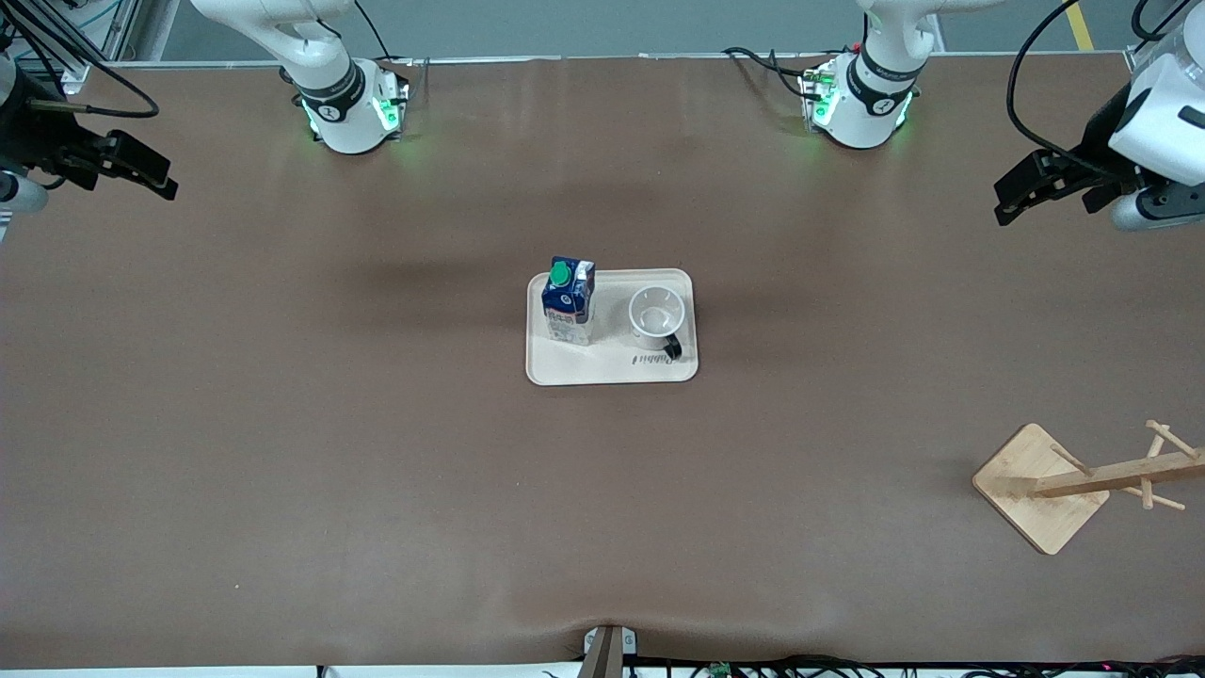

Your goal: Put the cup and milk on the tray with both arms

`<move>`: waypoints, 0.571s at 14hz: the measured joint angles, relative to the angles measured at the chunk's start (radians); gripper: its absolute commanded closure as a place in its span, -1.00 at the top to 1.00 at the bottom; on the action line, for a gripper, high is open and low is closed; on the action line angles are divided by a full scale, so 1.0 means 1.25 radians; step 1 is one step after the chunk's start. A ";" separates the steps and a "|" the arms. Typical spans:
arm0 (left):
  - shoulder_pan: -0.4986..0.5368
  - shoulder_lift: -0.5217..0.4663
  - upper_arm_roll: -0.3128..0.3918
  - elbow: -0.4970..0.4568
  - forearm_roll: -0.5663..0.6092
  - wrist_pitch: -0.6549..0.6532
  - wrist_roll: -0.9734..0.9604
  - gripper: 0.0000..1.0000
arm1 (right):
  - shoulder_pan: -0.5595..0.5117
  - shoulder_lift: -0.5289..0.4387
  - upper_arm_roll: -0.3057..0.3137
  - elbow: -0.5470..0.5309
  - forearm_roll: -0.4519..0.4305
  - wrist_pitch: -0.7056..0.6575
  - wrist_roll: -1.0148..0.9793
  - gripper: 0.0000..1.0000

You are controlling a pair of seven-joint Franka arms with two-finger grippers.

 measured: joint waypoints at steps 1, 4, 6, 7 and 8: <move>0.000 0.005 0.000 0.000 0.001 0.007 0.000 1.00 | -0.001 0.003 -0.001 0.001 0.000 0.009 0.000 1.00; 0.000 0.025 -0.001 0.000 0.002 0.022 0.001 1.00 | -0.001 0.018 -0.001 0.014 0.000 0.021 -0.001 1.00; -0.001 0.037 -0.002 0.003 0.002 0.029 0.001 1.00 | -0.001 0.026 -0.001 0.020 0.000 0.025 -0.033 1.00; -0.001 0.041 -0.002 0.008 0.002 0.031 0.001 1.00 | -0.001 0.029 -0.001 0.021 0.000 0.031 -0.064 1.00; -0.001 0.042 -0.002 0.015 0.002 0.031 0.001 1.00 | -0.002 0.031 -0.002 0.022 0.000 0.035 -0.089 1.00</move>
